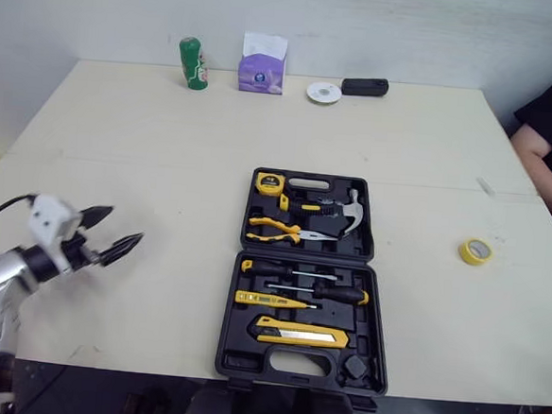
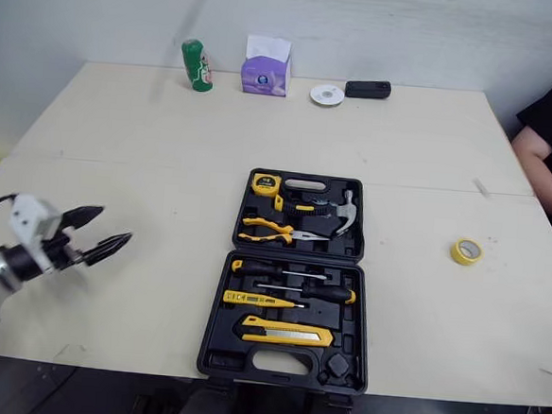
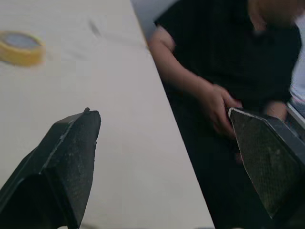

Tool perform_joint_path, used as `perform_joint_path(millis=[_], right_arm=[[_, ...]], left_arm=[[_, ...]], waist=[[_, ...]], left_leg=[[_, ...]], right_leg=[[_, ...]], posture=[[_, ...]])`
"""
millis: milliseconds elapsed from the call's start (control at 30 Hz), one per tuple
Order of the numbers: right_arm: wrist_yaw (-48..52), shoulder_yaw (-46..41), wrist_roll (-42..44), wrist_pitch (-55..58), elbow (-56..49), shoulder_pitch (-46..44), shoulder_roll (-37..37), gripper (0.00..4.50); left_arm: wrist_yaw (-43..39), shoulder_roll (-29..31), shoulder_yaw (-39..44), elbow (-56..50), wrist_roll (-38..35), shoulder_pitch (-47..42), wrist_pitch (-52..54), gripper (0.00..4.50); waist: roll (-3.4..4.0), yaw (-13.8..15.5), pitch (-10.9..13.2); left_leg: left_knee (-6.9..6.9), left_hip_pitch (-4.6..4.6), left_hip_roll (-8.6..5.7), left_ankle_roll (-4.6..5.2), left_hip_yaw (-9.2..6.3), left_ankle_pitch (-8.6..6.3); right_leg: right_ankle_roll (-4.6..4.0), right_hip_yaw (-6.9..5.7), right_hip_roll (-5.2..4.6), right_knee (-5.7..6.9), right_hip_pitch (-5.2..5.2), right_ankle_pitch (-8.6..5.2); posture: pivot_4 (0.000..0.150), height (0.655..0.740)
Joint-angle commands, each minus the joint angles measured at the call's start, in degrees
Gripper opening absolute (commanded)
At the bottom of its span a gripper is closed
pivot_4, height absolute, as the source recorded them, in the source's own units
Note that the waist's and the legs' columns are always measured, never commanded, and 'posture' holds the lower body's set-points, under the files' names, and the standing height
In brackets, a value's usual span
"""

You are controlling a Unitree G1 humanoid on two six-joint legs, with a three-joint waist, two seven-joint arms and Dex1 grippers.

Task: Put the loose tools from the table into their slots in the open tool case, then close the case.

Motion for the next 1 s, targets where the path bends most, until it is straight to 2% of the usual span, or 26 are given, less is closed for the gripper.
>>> perform_joint_path(millis=[33, 133, 300, 533, 667, 800, 867, 1000], right_arm=[[-1.1, -4.2, 2.5, -3.4, 4.4, 1.0, -2.5, 4.50], [-0.1, -3.5, 2.7, -4.9, 5.3, 1.3, -2.4, 4.50], [-5.3, -1.0, 4.2, -1.4, -4.9, 0.7, 3.0, 4.50], [-14.7, 4.7, 9.3, 19.4, -24.3, -6.3, 0.6, 4.50], [-19.1, 8.3, 8.0, 32.3, -31.3, -8.6, -4.7, 4.50], [-16.4, 12.0, 7.1, 41.2, -34.6, -10.9, -12.0, 4.50], [-13.1, 14.0, 8.4, 46.9, -34.4, -14.5, -17.9, 4.50], [1.6, 21.4, 8.1, 54.9, -34.5, -19.1, -31.4, 4.50]], left_arm=[[5.3, 0.5, 8.2, 2.8, -0.3, 2.5, -5.7, 4.45], [6.5, -0.5, 9.5, 0.9, -1.9, 5.2, -3.6, 4.45], [8.7, -2.2, 8.1, -3.0, -2.9, 5.8, -0.1, 4.45], [7.6, -3.2, 3.5, -11.9, -6.8, 1.4, 6.4, 4.45], [7.1, -3.5, -0.7, -17.8, -8.4, -2.9, 8.8, 4.45], [4.4, -2.8, -6.8, -21.8, -8.0, -7.4, 10.6, 4.45], [2.2, -2.4, -11.0, -23.9, -8.0, -10.8, 11.9, 4.45], [-3.6, -2.2, -19.3, -26.4, -7.5, -17.1, 13.1, 4.45]], waist=[[-0.02, -0.3, 0.0], [-0.01, -0.8, 0.0], [-0.02, -1.0, 0.0], [0.07, -1.3, 0.0], [0.04, -0.8, 0.0], [0.02, -0.6, 0.0], [-0.03, -0.7, 0.0], [0.00, -1.0, 0.1]], left_leg=[[-0.02, -0.01, 0.01, 0.00, 0.00, 0.00], [-0.02, 0.04, 0.04, 0.00, 0.00, 0.01], [-0.26, 0.13, 0.06, -0.08, 0.01, 0.05], [-0.50, 0.02, 0.03, -0.25, 0.23, 0.23], [-0.62, -0.01, 0.01, -0.63, 0.26, 0.48], [-0.61, -0.04, -0.06, -0.55, 0.30, 0.57], [-0.60, -0.05, -0.06, -0.44, 0.34, 0.65], [-0.58, -0.07, -0.13, -0.06, 0.49, 0.87]], right_leg=[[-0.01, 0.01, 0.00, 0.02, -0.05, 0.00], [-0.01, 0.04, -0.02, 0.06, -0.01, 0.00], [-0.08, 0.11, -0.01, 0.06, -0.04, -0.03], [-0.11, 0.27, -0.01, 0.27, -0.46, -0.04], [-0.13, 0.23, 0.02, 0.25, -0.51, -0.06], [-0.09, 0.21, 0.01, 0.27, -0.50, -0.04], [-0.06, 0.21, 0.04, 0.26, -0.49, -0.02], [0.08, 0.30, 0.03, 0.29, -0.53, 0.05]], posture=[[0.150, 0.7400], [0.150, 0.7400], [0.150, 0.7400], [0.150, 0.7400], [0.150, 0.7400], [0.150, 0.7400], [0.150, 0.7400], [0.150, 0.7400]])
